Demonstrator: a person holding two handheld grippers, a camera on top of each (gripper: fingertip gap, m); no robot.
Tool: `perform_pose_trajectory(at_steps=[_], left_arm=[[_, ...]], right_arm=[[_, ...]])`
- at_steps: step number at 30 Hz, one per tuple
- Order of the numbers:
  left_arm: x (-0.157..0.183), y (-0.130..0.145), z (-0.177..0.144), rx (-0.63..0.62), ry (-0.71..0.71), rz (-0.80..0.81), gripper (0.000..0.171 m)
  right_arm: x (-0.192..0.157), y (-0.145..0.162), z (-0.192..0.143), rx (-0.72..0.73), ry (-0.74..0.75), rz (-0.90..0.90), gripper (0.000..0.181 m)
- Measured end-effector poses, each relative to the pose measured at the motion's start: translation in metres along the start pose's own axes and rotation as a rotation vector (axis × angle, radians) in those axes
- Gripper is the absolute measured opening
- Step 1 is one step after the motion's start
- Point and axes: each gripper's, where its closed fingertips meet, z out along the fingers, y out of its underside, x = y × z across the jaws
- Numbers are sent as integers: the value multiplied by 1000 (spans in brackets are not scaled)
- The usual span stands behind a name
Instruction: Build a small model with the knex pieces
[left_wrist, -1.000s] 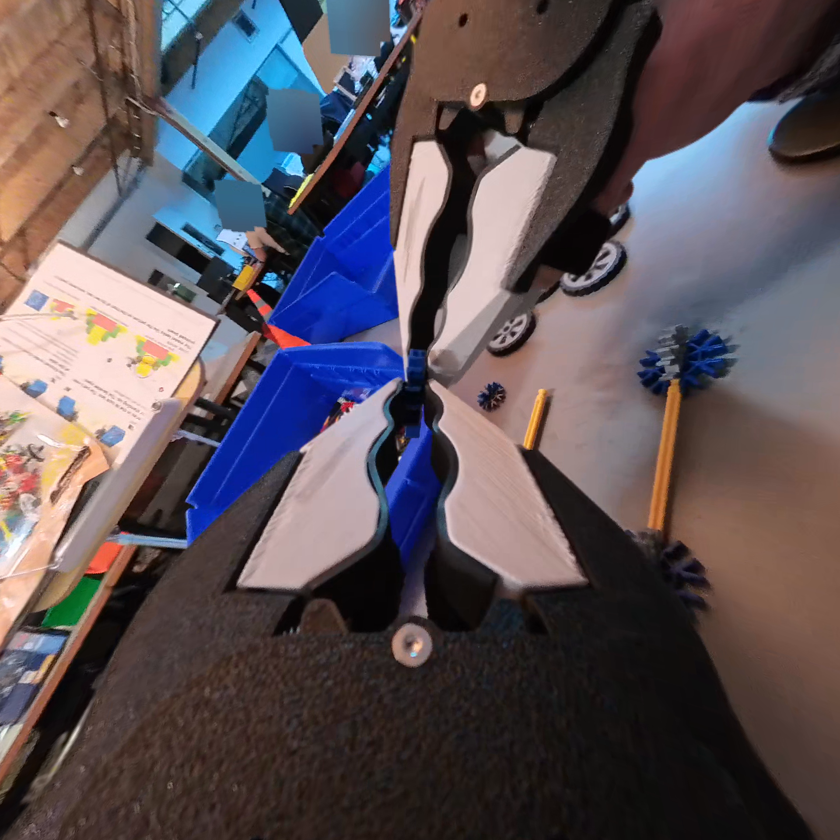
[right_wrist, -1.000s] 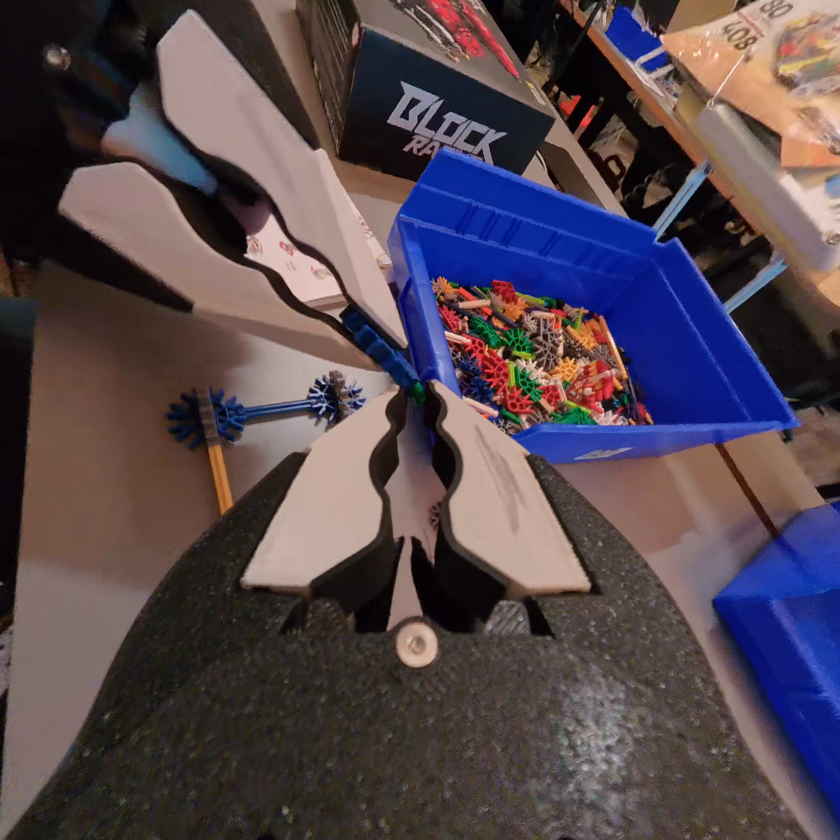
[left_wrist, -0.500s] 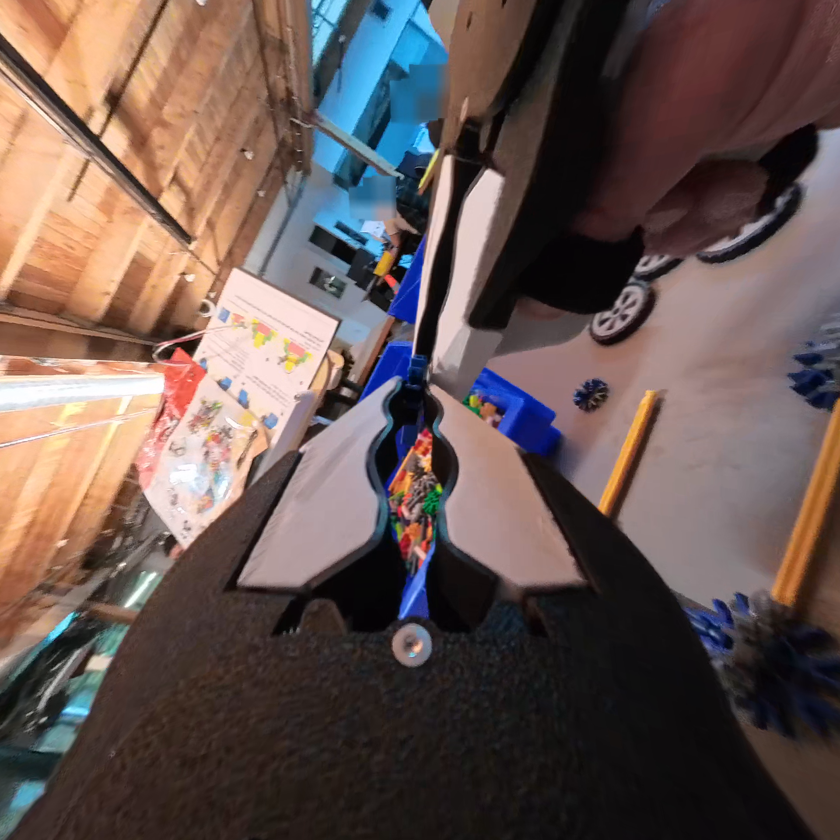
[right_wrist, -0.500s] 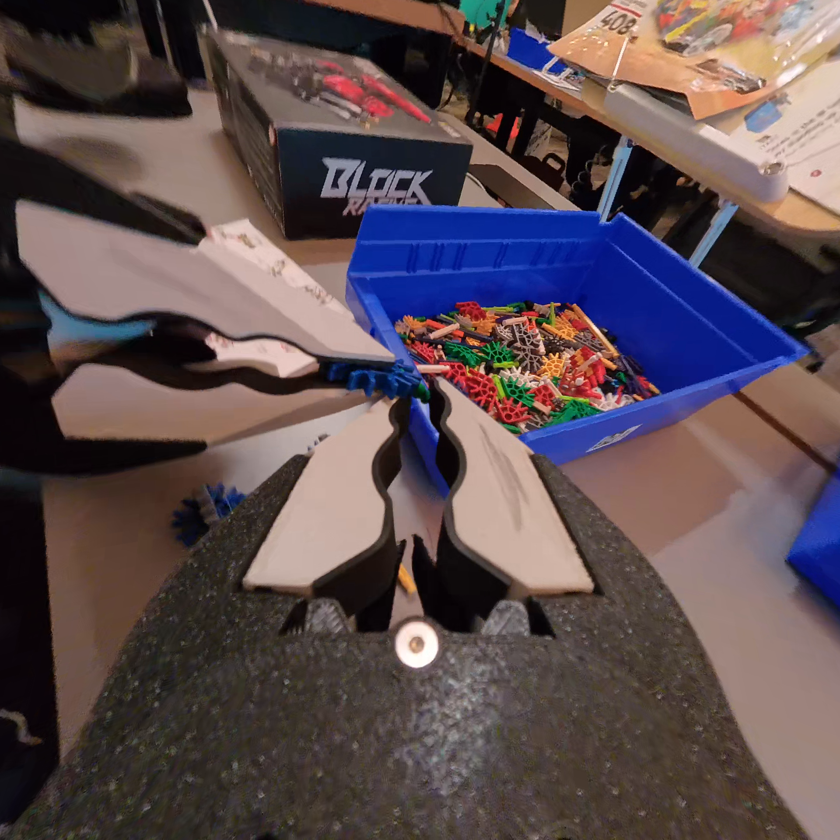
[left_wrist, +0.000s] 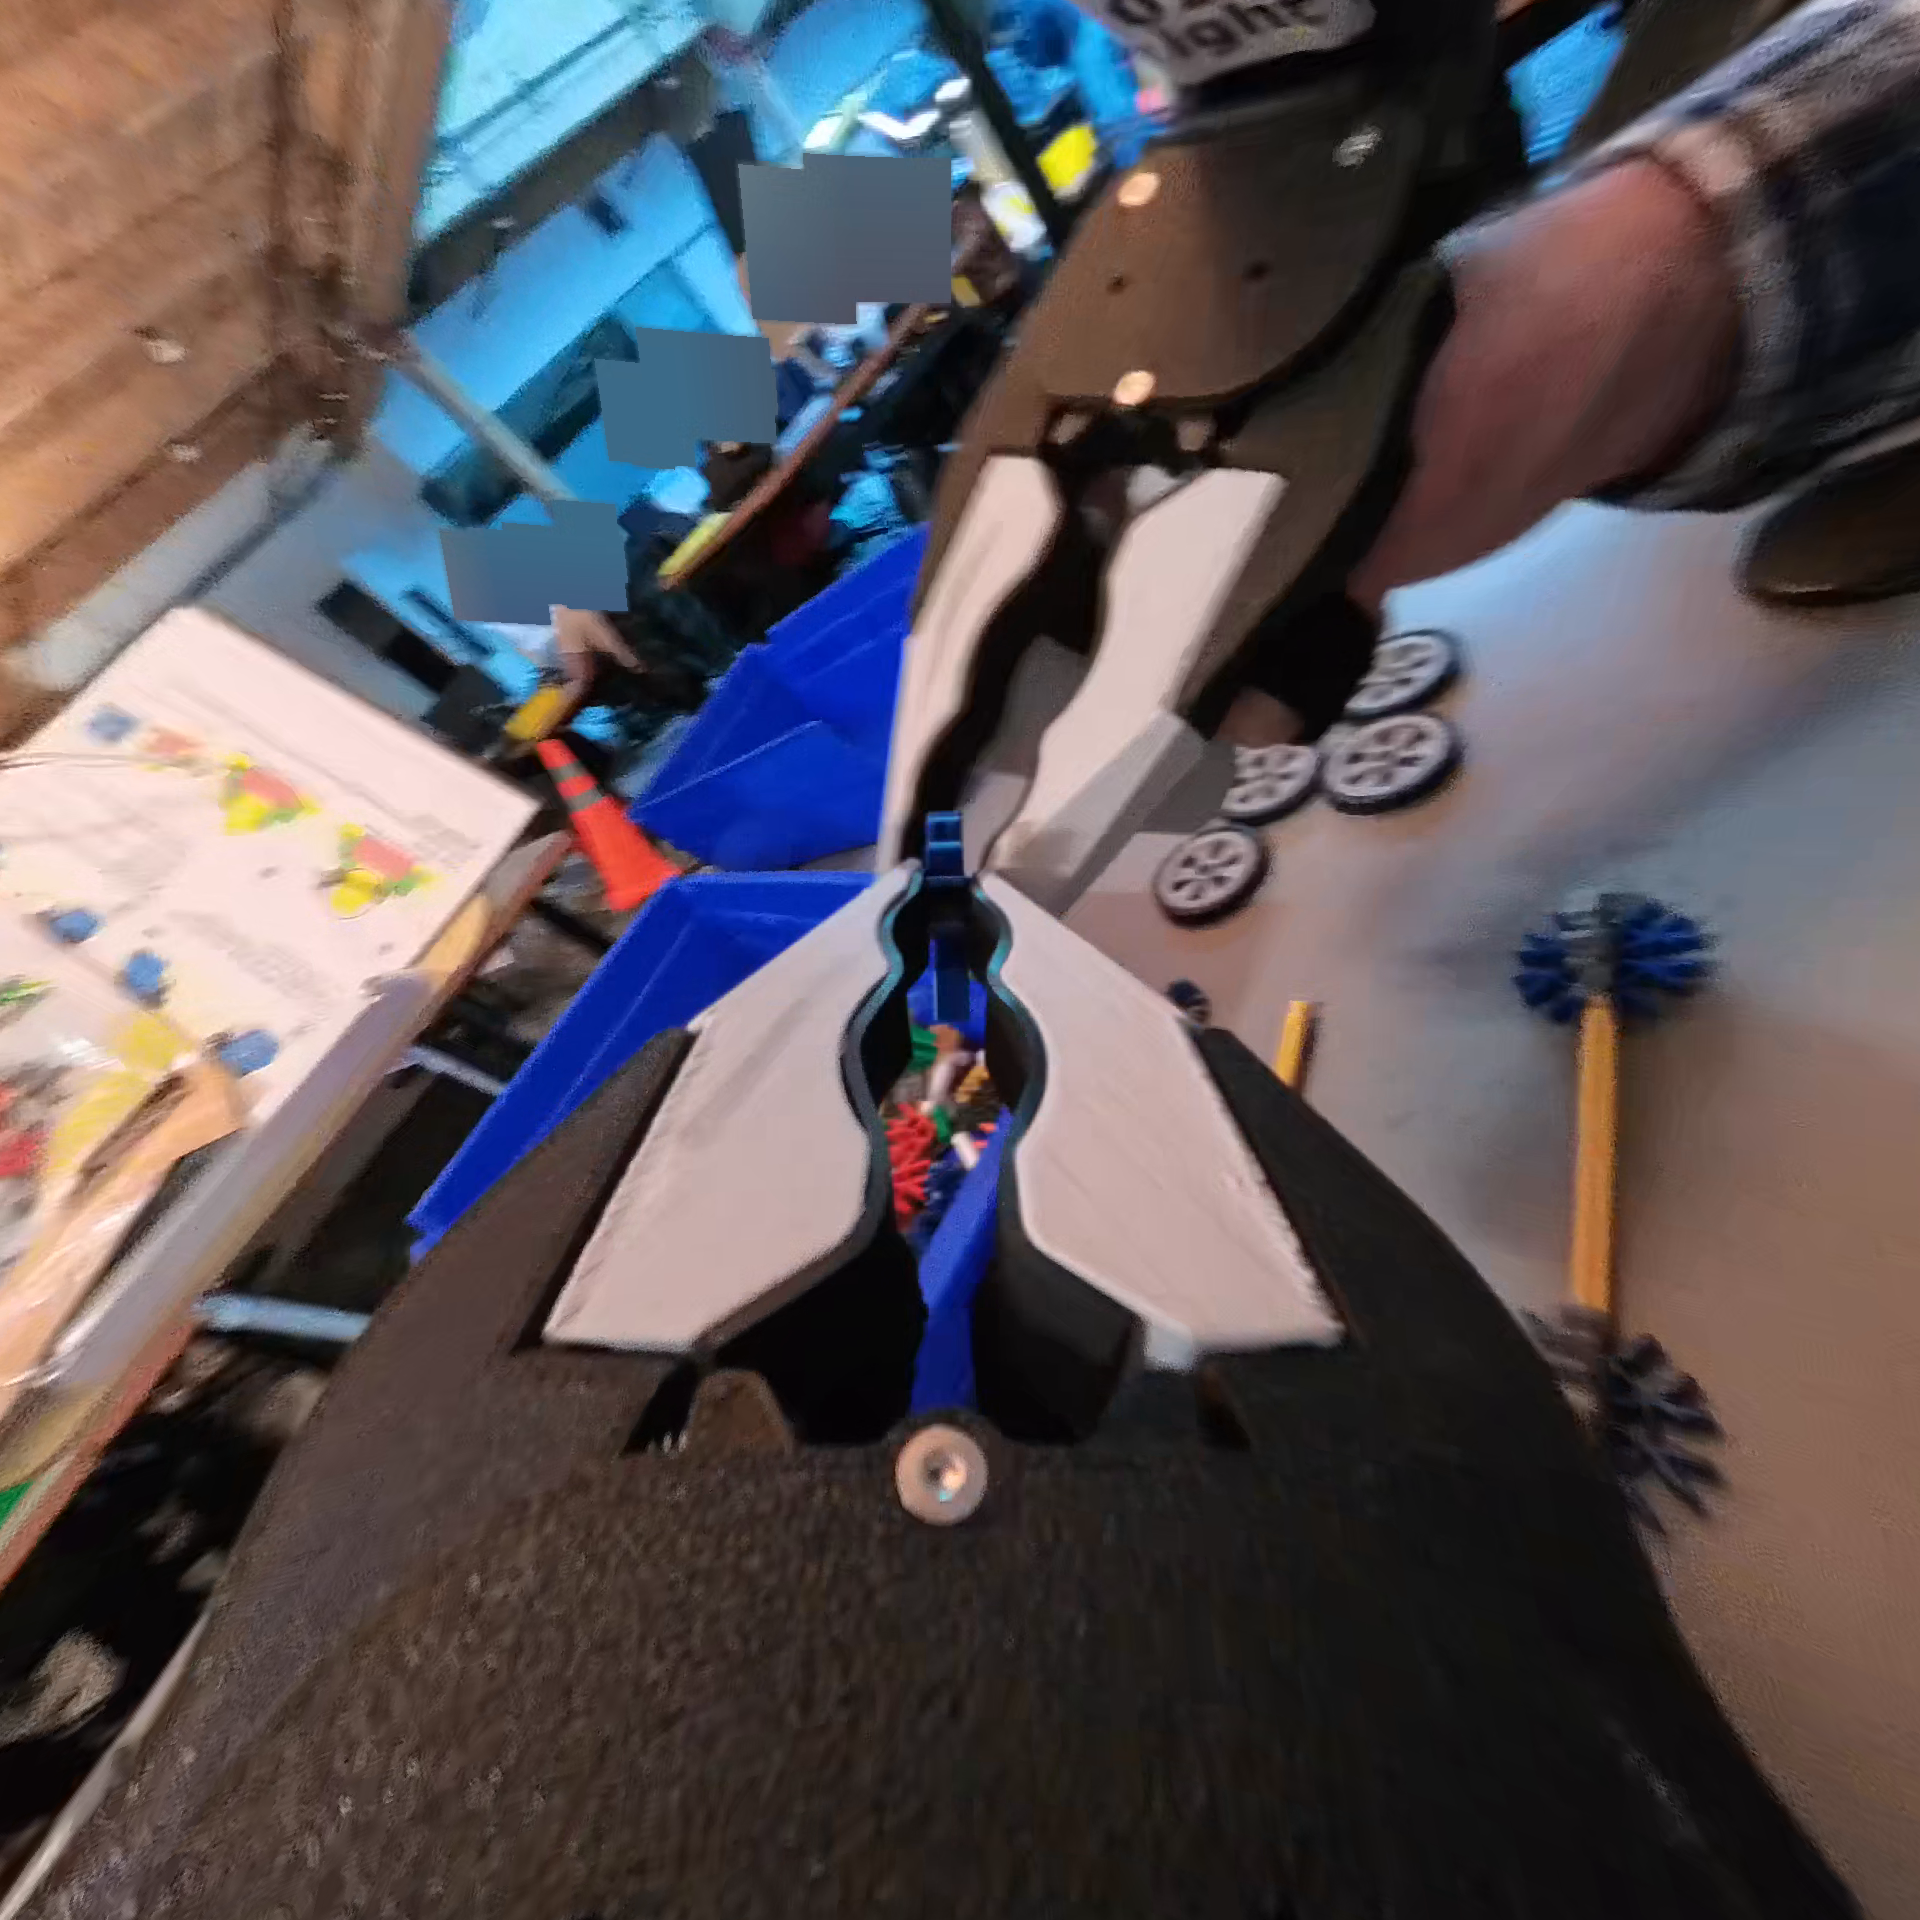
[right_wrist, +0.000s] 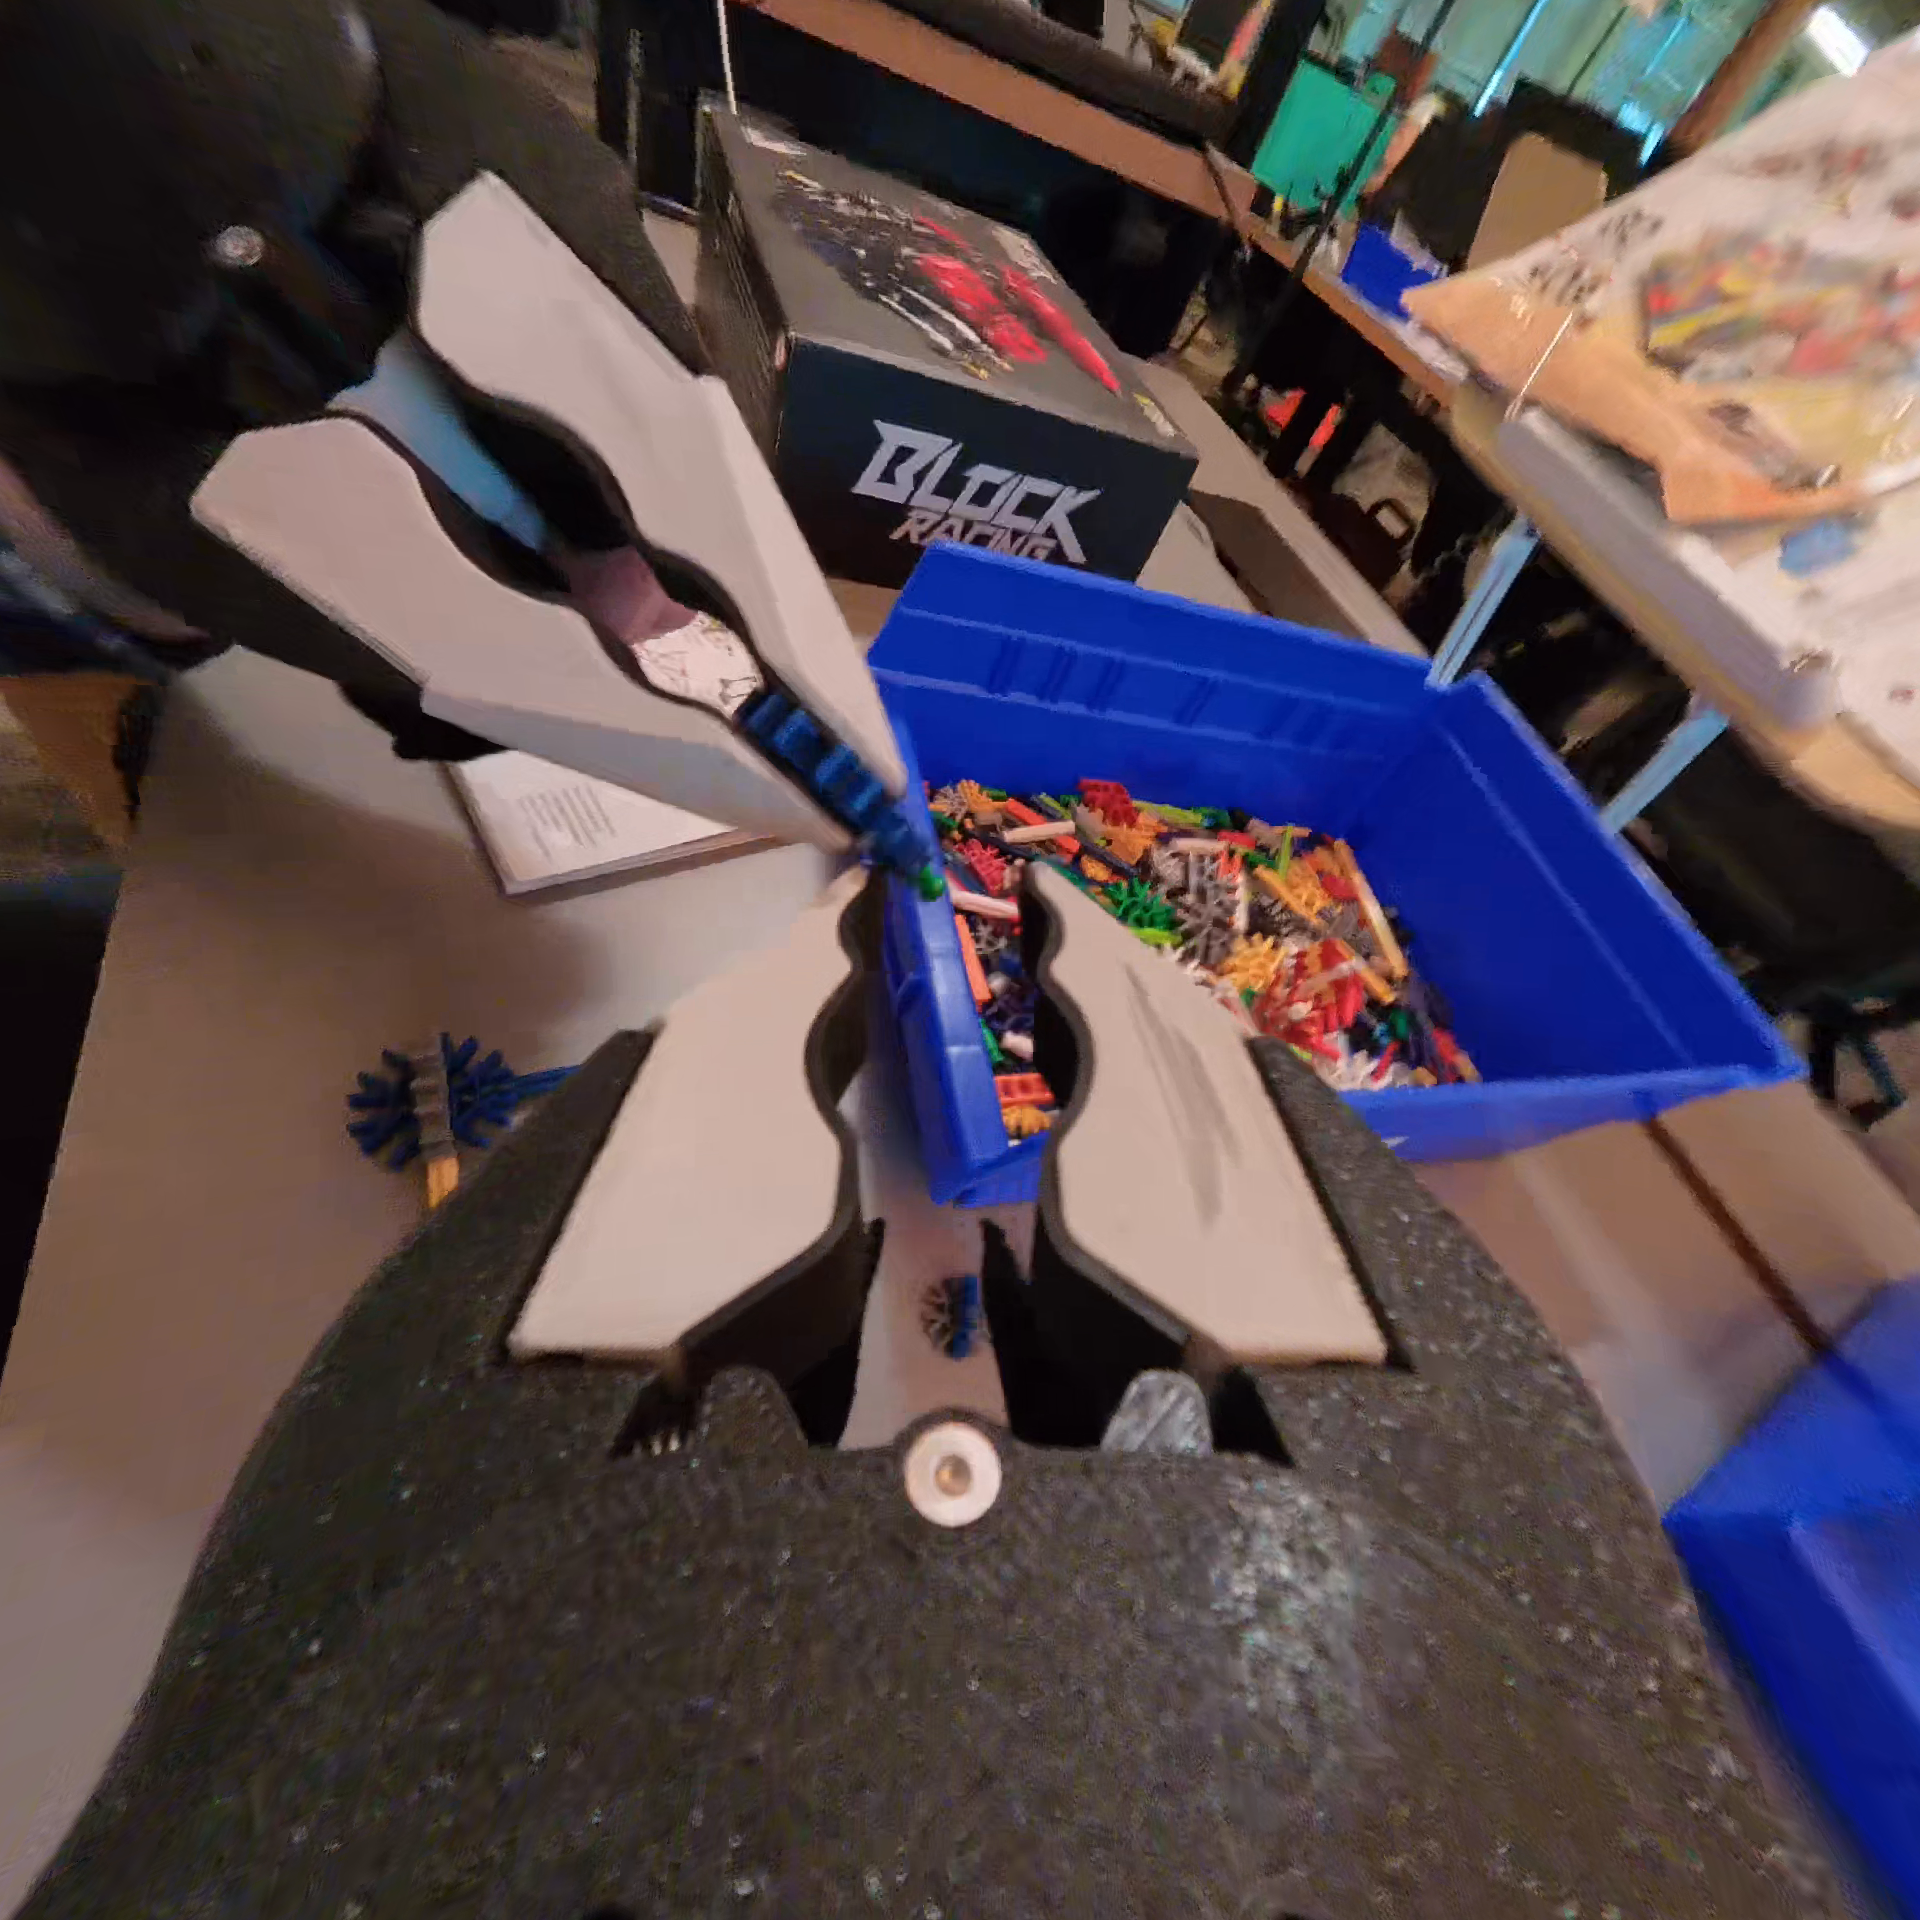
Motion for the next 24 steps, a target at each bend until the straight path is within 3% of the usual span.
perform_pose_trajectory(at_steps=[4, 10, 24], left_arm=[[10, -13, -8, 88, 165, -102, 3], [10, -16, -12, 152, 298, -255, 3], [-3, -4, -1, -3, -139, 191, 4]], right_arm=[[-16, -5, -4, -12, -65, -191, 18], [-29, -10, -4, -17, -171, -153, 6], [-16, -6, 10, -27, -55, 114, 3]])
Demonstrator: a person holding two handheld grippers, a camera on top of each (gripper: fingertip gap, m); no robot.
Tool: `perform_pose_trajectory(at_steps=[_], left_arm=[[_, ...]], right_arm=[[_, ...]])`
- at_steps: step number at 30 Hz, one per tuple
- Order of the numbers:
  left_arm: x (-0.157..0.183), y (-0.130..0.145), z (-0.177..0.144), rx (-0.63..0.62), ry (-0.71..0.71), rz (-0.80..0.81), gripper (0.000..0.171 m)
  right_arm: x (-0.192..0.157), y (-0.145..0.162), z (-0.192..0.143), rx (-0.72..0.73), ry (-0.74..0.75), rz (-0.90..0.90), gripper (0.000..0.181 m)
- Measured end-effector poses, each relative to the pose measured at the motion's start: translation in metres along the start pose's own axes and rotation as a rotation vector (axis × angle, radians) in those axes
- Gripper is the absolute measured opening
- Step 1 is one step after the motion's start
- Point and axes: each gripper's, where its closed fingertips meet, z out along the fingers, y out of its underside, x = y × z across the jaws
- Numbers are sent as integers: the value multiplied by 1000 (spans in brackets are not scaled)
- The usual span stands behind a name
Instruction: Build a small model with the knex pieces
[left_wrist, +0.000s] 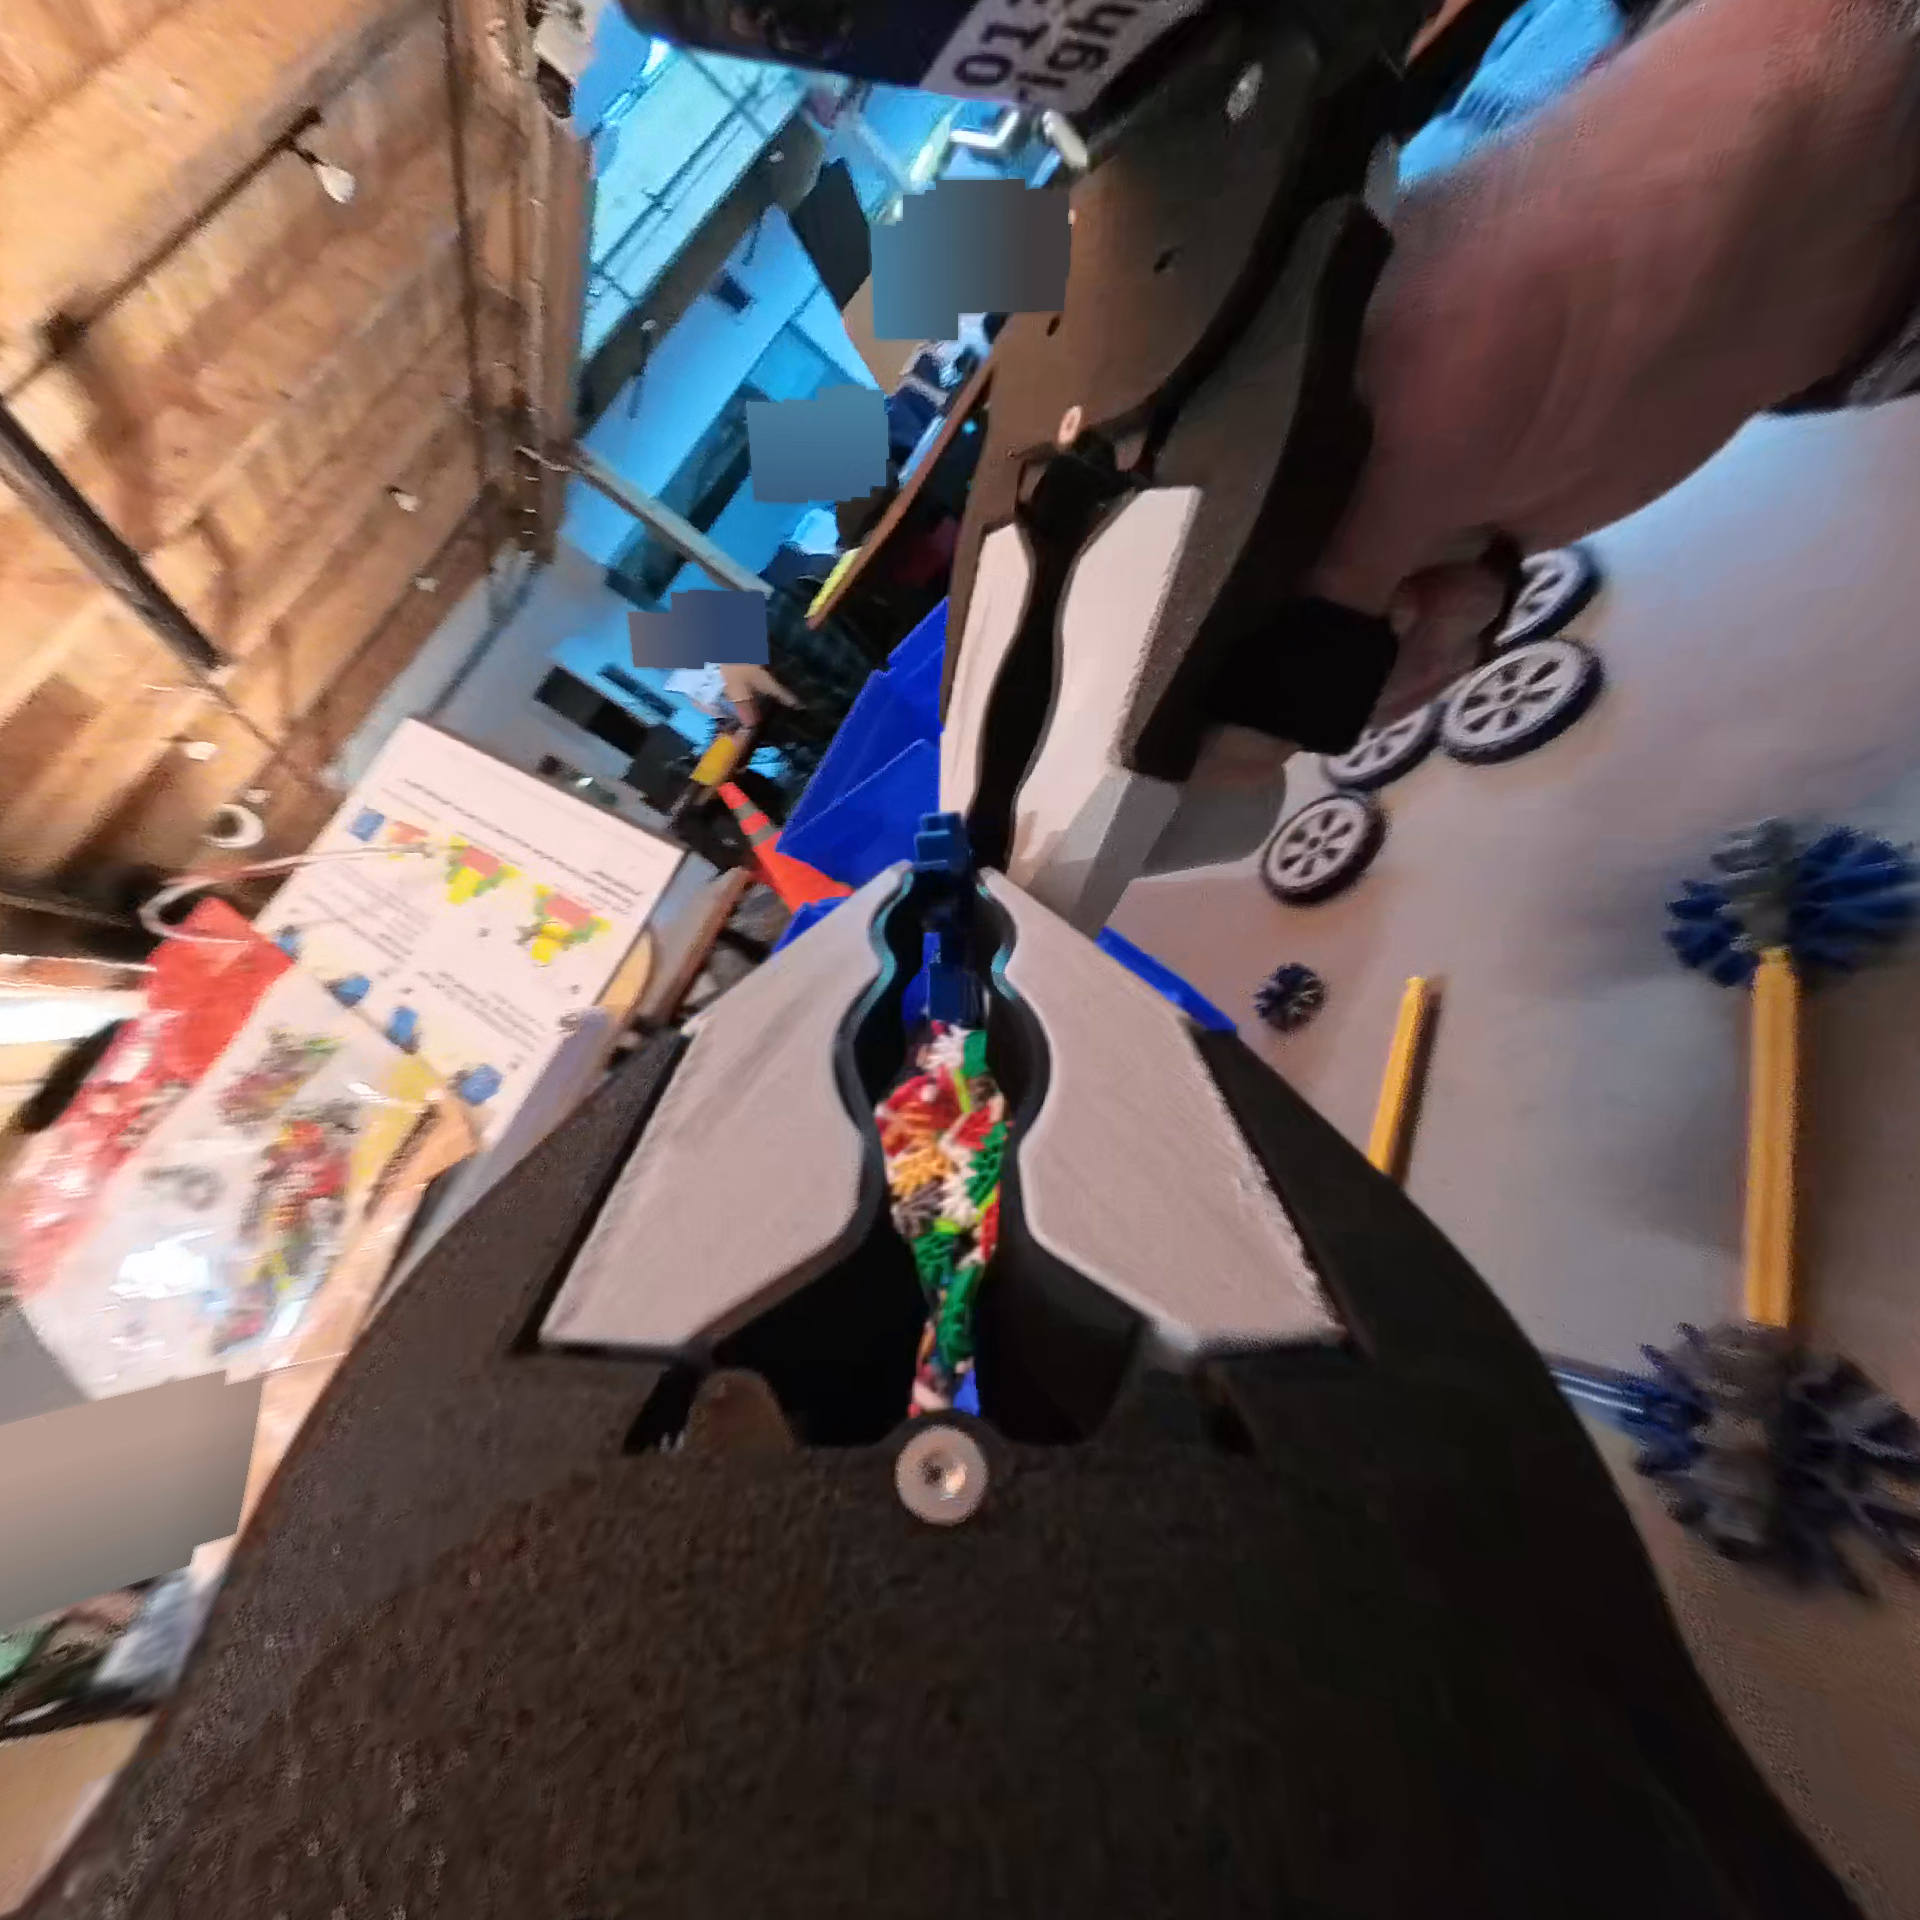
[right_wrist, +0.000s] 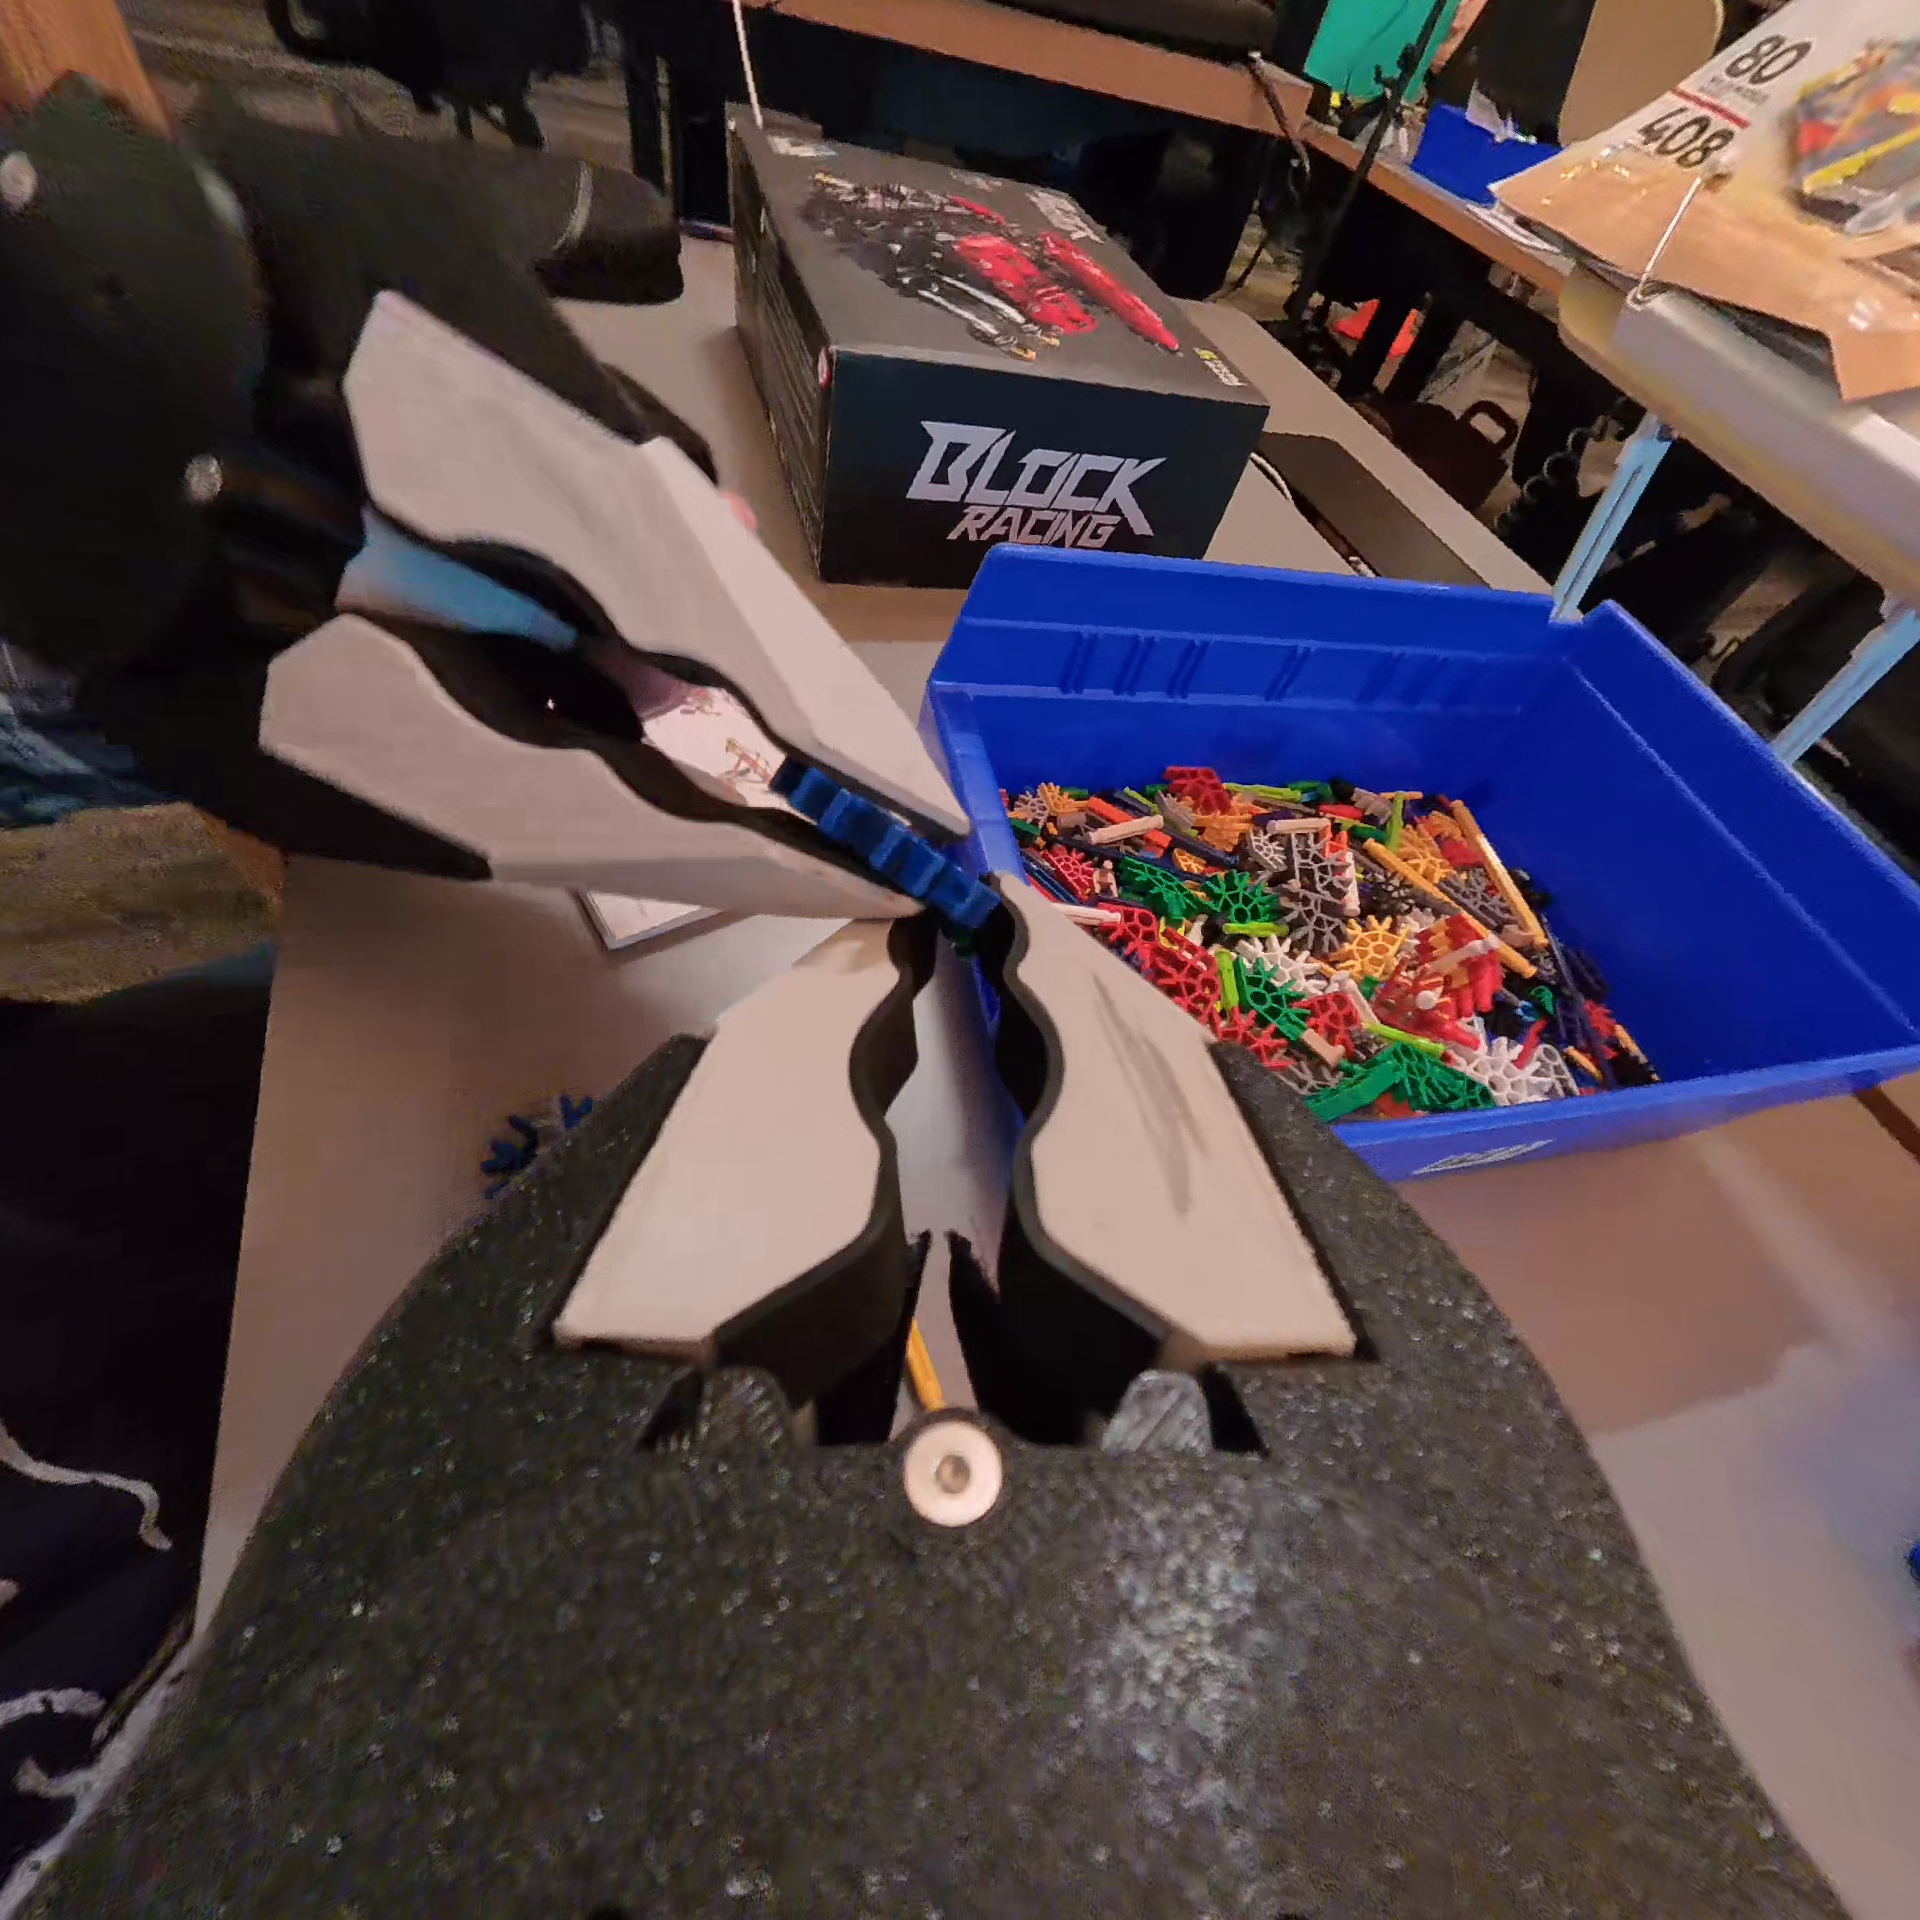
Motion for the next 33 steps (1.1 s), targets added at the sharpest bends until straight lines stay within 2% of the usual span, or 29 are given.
perform_pose_trajectory(at_steps=[7, 9, 11, 13, 15, 18, 21, 23, 25, 27, 31, 32, 33], left_arm=[[-12, -4, -1, -17, -172, 132, 2], [-22, -1, 1, -62, -252, 196, 2], [-24, -3, 3, -18, -207, 95, 2], [-27, -4, 4, -15, -207, 62, 2], [-33, -4, 4, 40, -145, -156, 2], [-59, 12, -5, 81, -148, -405, 3], [-65, 25, -5, 38, -117, -477, 3], [-62, 29, -5, 22, -99, -495, 3], [-59, 33, -5, 6, -84, -514, 3], [-57, 38, -6, -8, -75, -527, 3], [-52, 46, -9, -30, -36, -577, 4], [-50, 47, -10, -28, -24, -593, 4], [-49, 48, -10, -26, -10, -608, 4]], right_arm=[[2, -9, 0, 82, -17, 138, 0], [-5, -11, 4, 83, -42, 184, 0], [-11, -10, 11, 84, -32, 180, 1], [-7, -14, 12, 98, -33, 198, 2], [4, -19, 9, 122, -29, 224, 3], [23, -20, 4, 101, 18, 181, 3], [40, -14, 7, 32, 62, 122, 3], [52, -15, 11, 24, 79, 135, 4], [61, -5, 22, -45, 70, 162, 6], [69, 9, 31, -119, 60, 193, 31], [82, 15, 30, -140, 78, 210, 34], [85, 13, 28, -129, 87, 201, 13], [87, 11, 24, -116, 89, 189, 0]])
